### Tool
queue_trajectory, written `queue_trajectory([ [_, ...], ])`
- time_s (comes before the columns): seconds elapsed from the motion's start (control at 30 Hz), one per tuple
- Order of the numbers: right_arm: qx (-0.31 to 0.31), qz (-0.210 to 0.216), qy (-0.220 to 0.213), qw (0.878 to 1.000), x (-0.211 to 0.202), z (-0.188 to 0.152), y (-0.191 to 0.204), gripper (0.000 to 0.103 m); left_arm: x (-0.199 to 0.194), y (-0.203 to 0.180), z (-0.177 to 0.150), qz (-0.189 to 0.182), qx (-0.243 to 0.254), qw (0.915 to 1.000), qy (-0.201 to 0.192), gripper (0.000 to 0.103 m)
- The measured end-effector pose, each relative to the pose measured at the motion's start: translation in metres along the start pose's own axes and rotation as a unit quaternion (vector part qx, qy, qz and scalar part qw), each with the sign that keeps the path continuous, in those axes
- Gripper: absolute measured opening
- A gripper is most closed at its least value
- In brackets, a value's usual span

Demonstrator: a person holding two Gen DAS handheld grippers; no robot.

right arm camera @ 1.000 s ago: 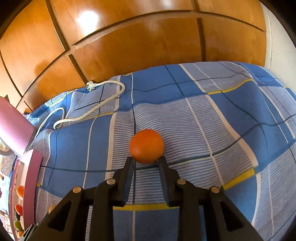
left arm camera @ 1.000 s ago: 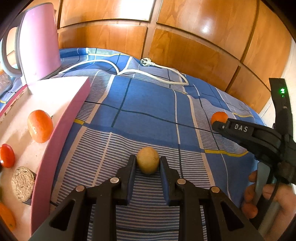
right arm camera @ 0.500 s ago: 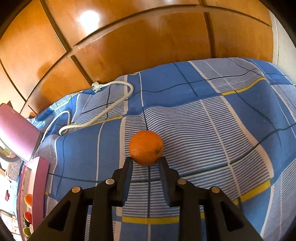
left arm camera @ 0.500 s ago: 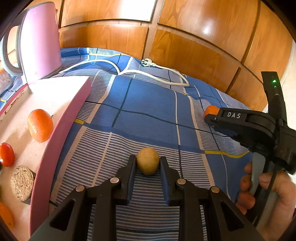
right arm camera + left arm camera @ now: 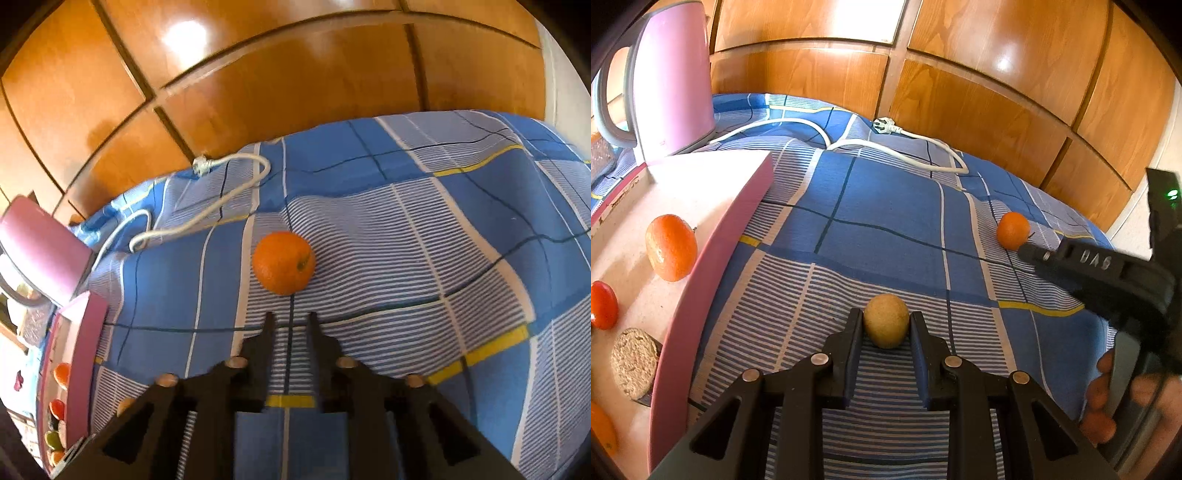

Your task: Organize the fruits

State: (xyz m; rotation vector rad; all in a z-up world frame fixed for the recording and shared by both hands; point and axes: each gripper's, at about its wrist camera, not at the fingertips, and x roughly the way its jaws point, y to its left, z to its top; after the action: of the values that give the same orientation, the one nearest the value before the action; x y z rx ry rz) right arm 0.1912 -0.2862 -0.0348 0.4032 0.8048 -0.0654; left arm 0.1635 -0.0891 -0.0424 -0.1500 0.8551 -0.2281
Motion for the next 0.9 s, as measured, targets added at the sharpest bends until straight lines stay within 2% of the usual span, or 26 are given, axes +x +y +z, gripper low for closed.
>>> queue_trajectory([
  [0.1,-0.004,-0.008,-0.012,1.000,-0.002,0.009,0.002,0.037,0.000,0.000,0.000,0.001,0.000,1.0000,0.000,0.026],
  [0.27,-0.021,-0.024,-0.003,0.999,0.017,0.024,0.014,0.044,0.000,0.000,-0.001,0.000,-0.002,1.0000,-0.001,0.026],
  [0.4,-0.039,-0.041,0.014,0.998,0.037,0.023,0.019,0.044,0.001,0.000,-0.001,0.000,-0.002,1.0000,-0.002,0.026],
  [0.47,-0.040,-0.036,0.007,0.999,0.036,0.022,0.019,0.038,0.001,0.000,-0.001,0.000,-0.002,1.0000,-0.002,0.026],
  [0.6,-0.047,-0.027,-0.001,0.999,0.021,0.013,0.019,0.037,0.000,0.000,0.000,0.000,-0.002,1.0000,-0.002,0.025],
  [0.9,-0.038,-0.009,0.020,0.999,-0.011,-0.031,0.020,0.037,-0.009,0.003,-0.004,-0.009,-0.011,0.9999,-0.007,0.024],
])
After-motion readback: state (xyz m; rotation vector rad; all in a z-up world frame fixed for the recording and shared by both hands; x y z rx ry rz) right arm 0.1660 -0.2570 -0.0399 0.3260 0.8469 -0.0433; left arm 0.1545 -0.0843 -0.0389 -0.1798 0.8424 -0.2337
